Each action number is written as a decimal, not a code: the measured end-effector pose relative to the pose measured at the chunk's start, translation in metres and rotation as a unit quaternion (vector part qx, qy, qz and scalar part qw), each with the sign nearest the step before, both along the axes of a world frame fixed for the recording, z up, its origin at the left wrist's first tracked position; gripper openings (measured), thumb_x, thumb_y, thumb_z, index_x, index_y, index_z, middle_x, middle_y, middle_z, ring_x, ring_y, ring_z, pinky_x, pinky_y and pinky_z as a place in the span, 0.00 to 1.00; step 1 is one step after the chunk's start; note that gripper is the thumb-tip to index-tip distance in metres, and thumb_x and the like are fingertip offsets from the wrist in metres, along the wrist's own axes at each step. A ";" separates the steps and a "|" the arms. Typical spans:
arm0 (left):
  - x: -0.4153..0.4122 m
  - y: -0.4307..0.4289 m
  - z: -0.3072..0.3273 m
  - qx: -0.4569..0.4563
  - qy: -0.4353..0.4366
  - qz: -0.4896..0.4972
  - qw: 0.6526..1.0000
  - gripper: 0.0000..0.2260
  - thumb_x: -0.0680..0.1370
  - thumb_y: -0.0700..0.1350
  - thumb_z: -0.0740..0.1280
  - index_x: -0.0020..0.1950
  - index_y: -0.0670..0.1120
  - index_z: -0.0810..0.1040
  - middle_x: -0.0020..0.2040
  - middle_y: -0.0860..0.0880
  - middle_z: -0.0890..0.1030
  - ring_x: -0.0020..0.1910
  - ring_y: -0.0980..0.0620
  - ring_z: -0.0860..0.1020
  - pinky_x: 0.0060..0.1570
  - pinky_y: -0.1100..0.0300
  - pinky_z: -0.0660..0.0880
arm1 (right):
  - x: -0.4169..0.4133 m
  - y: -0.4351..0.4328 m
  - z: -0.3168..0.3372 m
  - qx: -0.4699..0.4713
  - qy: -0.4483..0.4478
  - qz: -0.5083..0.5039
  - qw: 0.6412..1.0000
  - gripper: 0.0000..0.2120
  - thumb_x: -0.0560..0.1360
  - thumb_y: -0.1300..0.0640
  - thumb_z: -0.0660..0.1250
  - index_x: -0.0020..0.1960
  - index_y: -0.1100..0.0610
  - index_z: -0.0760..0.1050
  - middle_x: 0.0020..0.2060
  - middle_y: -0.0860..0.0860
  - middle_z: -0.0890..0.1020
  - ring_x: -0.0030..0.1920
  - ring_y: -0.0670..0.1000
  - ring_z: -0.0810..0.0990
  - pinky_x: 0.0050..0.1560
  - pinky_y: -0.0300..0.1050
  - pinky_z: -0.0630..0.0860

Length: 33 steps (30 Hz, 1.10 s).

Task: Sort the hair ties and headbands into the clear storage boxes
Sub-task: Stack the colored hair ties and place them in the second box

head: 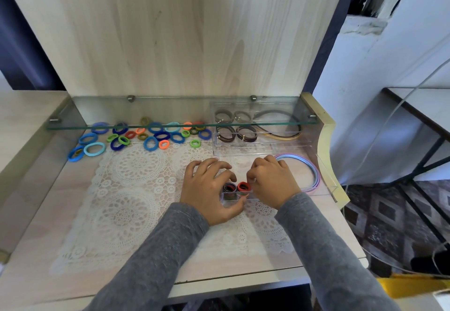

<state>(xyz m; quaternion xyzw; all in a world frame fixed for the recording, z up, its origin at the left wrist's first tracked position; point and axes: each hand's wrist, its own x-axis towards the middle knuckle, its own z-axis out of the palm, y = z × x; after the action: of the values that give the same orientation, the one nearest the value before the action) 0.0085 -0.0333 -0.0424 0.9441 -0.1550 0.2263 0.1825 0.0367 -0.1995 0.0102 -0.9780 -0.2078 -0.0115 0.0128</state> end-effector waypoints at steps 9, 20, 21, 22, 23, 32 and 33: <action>0.001 0.011 0.006 -0.161 -0.063 0.089 0.981 0.12 0.75 0.52 0.57 0.50 0.53 0.78 0.52 0.58 0.79 0.53 0.56 0.76 0.57 0.52 0.66 | -0.002 0.013 0.004 0.023 -0.043 -0.057 0.997 0.11 0.74 0.60 0.61 0.52 0.52 0.78 0.54 0.49 0.77 0.56 0.54 0.71 0.56 0.49 0.68; -0.004 0.090 0.003 -0.061 -0.059 0.247 0.965 0.15 0.72 0.49 0.57 0.53 0.50 0.78 0.53 0.51 0.81 0.53 0.48 0.77 0.54 0.52 0.67 | -0.015 0.107 -0.011 0.188 -0.107 0.037 0.976 0.13 0.68 0.64 0.64 0.53 0.61 0.77 0.47 0.57 0.77 0.47 0.57 0.76 0.44 0.52 0.77; -0.004 0.099 0.002 -0.049 -0.049 0.258 0.964 0.15 0.72 0.49 0.57 0.54 0.49 0.78 0.54 0.50 0.81 0.53 0.48 0.77 0.55 0.52 0.67 | -0.015 0.115 -0.013 0.192 -0.100 0.046 0.975 0.14 0.69 0.63 0.64 0.54 0.62 0.76 0.48 0.57 0.77 0.48 0.57 0.76 0.44 0.52 0.77; -0.004 0.106 0.001 -0.039 -0.037 0.269 0.962 0.16 0.71 0.49 0.57 0.54 0.49 0.78 0.55 0.50 0.80 0.54 0.47 0.77 0.55 0.51 0.67 | -0.014 0.122 -0.015 0.193 -0.089 0.053 0.976 0.15 0.71 0.62 0.63 0.56 0.61 0.75 0.50 0.57 0.77 0.49 0.57 0.76 0.46 0.52 0.77; -0.004 0.114 0.001 -0.032 -0.027 0.281 0.959 0.17 0.71 0.50 0.57 0.55 0.49 0.78 0.56 0.50 0.80 0.55 0.47 0.77 0.56 0.51 0.67 | -0.013 0.130 -0.017 0.191 -0.072 0.057 0.977 0.16 0.72 0.60 0.62 0.59 0.61 0.74 0.52 0.56 0.76 0.51 0.56 0.75 0.48 0.52 0.76; -0.002 0.151 0.002 0.010 0.004 0.333 0.943 0.17 0.70 0.51 0.57 0.54 0.51 0.79 0.52 0.50 0.81 0.51 0.46 0.78 0.52 0.50 0.68 | 0.019 0.168 -0.043 0.129 -0.011 -0.078 0.988 0.29 0.77 0.50 0.57 0.74 0.59 0.54 0.71 0.59 0.59 0.66 0.59 0.64 0.63 0.54 0.65; 0.000 0.151 0.003 0.019 0.013 0.325 0.946 0.18 0.71 0.52 0.57 0.55 0.51 0.79 0.53 0.50 0.81 0.51 0.46 0.78 0.52 0.50 0.68 | 0.023 0.169 -0.044 0.134 -0.013 -0.095 0.986 0.30 0.77 0.49 0.57 0.75 0.58 0.54 0.72 0.60 0.58 0.66 0.59 0.64 0.62 0.55 0.65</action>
<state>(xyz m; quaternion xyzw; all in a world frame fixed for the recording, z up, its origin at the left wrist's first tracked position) 0.0087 0.1180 -0.0398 0.9495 0.1578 0.2582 0.0828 0.0600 -0.0301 -0.0342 -0.9825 -0.1105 -0.0533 0.1400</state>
